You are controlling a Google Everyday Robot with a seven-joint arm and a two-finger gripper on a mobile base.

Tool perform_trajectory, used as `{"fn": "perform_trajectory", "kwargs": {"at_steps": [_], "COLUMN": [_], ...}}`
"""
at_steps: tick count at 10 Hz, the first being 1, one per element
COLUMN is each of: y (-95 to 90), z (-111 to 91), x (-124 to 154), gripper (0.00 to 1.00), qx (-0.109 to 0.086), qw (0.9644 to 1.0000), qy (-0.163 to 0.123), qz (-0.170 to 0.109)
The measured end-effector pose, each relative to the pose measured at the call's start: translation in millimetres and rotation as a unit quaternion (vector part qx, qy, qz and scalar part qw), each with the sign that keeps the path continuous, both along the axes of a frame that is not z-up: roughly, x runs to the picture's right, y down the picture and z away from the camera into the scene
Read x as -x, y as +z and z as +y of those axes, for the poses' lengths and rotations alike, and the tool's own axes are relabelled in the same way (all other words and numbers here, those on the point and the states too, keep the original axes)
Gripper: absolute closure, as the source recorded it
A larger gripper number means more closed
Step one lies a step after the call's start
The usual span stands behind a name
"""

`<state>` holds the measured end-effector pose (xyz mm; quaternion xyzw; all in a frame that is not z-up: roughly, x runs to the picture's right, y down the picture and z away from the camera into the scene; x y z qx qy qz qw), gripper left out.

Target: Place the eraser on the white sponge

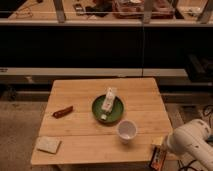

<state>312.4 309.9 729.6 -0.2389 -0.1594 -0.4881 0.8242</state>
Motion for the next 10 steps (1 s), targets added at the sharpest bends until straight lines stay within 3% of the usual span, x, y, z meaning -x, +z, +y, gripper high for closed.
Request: {"fn": "perform_trajectory", "kwargs": {"at_steps": [6, 10], "y": [8.0, 12.9], "z": [14.8, 13.9], "x": [9.9, 14.9], "gripper": [0.2, 0.2], "qx": [0.019, 0.026], "qw": [0.9996, 0.9993], "qy": [-0.015, -0.018], "qz": [-0.015, -0.019]}}
